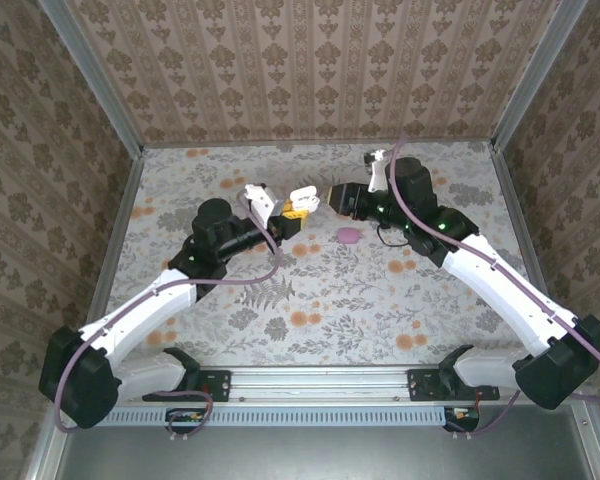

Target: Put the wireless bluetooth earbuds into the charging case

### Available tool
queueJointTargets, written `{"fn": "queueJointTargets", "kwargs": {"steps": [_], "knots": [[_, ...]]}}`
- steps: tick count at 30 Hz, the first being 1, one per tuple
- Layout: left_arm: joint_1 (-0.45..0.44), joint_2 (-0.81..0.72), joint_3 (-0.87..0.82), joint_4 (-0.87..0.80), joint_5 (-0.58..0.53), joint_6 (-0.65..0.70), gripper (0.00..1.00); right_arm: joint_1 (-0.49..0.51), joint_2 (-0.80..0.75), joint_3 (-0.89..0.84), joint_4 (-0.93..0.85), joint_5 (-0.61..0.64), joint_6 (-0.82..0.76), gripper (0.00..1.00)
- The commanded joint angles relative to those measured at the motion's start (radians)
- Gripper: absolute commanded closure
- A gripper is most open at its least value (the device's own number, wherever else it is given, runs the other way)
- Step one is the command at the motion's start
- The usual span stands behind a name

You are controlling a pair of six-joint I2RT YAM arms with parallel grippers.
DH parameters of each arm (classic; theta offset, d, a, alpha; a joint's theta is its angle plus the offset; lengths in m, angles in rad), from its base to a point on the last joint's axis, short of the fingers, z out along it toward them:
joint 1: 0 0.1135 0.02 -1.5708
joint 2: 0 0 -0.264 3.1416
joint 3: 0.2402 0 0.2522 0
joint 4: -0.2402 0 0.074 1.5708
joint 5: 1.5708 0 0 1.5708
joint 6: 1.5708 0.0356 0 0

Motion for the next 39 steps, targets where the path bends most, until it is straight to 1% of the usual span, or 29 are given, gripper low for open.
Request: {"fn": "queueJointTargets", "kwargs": {"steps": [1,5,9,12,17,23,26,29,32,37,39], "knots": [[0.007,-0.08,0.04,-0.054,-0.04,0.055,0.89,-0.05,-0.002,-0.051,-0.059,0.074,0.087,0.53],[0.013,-0.18,0.045,-0.13,-0.099,0.102,0.89,-0.061,0.101,-0.079,-0.062,-0.031,0.093,0.52],[0.02,-0.265,0.059,-0.206,-0.134,0.138,0.89,-0.032,0.304,-0.016,-0.091,-0.178,0.052,0.51],[0.024,-0.314,0.068,-0.246,-0.158,0.158,0.89,0.036,0.457,0.089,-0.135,-0.233,-0.015,0.52],[0.027,-0.365,0.074,-0.273,-0.179,0.164,0.89,0.144,0.705,0.288,-0.148,-0.317,-0.044,0.54],[0.028,-0.38,0.075,-0.279,-0.19,0.152,0.89,0.243,0.956,0.517,-0.111,-0.43,-0.016,0.57],[0.028,-0.376,0.078,-0.28,-0.187,0.154,0.89,0.287,1.067,0.655,-0.151,-0.465,-0.015,0.59],[0.028,-0.37,0.081,-0.281,-0.184,0.153,0.89,0.316,1.147,0.757,-0.193,-0.486,-0.024,0.61],[0.028,-0.367,0.079,-0.281,-0.184,0.151,0.89,0.332,1.194,0.816,-0.227,-0.488,-0.034,0.61],[0.028,-0.36,0.077,-0.274,-0.185,0.151,0.89,0.343,1.225,0.83,-0.264,-0.514,-0.054,0.62],[0.028,-0.353,0.078,-0.272,-0.183,0.149,0.89,0.354,1.229,0.83,-0.291,-0.52,-0.085,0.62]]}}
